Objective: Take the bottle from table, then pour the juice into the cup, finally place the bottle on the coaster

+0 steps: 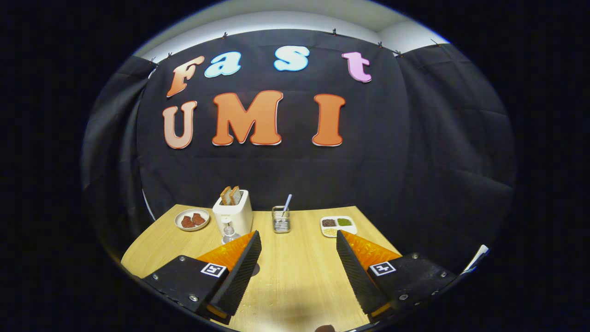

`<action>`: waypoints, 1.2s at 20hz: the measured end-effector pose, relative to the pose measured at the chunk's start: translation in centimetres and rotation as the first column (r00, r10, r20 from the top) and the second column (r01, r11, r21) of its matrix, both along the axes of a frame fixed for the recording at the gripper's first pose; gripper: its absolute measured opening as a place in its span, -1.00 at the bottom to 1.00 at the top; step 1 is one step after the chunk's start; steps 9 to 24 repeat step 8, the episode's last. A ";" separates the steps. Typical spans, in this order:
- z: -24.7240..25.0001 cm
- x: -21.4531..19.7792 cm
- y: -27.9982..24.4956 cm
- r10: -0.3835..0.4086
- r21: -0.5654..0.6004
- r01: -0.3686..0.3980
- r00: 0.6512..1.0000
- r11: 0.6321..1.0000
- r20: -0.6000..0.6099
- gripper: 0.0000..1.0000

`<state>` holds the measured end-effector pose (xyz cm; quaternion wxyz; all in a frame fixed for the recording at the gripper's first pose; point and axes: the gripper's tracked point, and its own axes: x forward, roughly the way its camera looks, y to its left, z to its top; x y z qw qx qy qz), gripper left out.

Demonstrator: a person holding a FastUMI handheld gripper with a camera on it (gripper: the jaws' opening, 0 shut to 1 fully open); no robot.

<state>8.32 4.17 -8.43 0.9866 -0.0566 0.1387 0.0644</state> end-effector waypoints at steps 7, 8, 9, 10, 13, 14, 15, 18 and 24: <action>5.8 -2.5 -4.5 -0.111 -0.002 0.112 0.988 0.994 0.107 0.94; 6.3 -2.5 -4.6 -0.118 0.007 0.118 0.986 0.993 0.120 0.94; 6.3 -2.5 -4.6 -0.118 0.007 0.118 0.986 0.993 0.120 0.94; 6.3 -2.5 -4.6 -0.118 0.007 0.118 0.986 0.993 0.120 0.94; 6.3 -2.5 -4.6 -0.118 0.007 0.118 0.986 0.993 0.120 0.94; 6.3 -2.5 -4.6 -0.118 0.007 0.118 0.986 0.993 0.120 0.94; 6.3 -2.5 -4.6 -0.118 0.007 0.118 0.986 0.993 0.120 0.94; 6.3 -2.5 -4.6 -0.118 0.007 0.118 0.986 0.993 0.120 0.94; 6.3 -2.5 -4.6 -0.118 0.007 0.118 0.986 0.993 0.120 0.94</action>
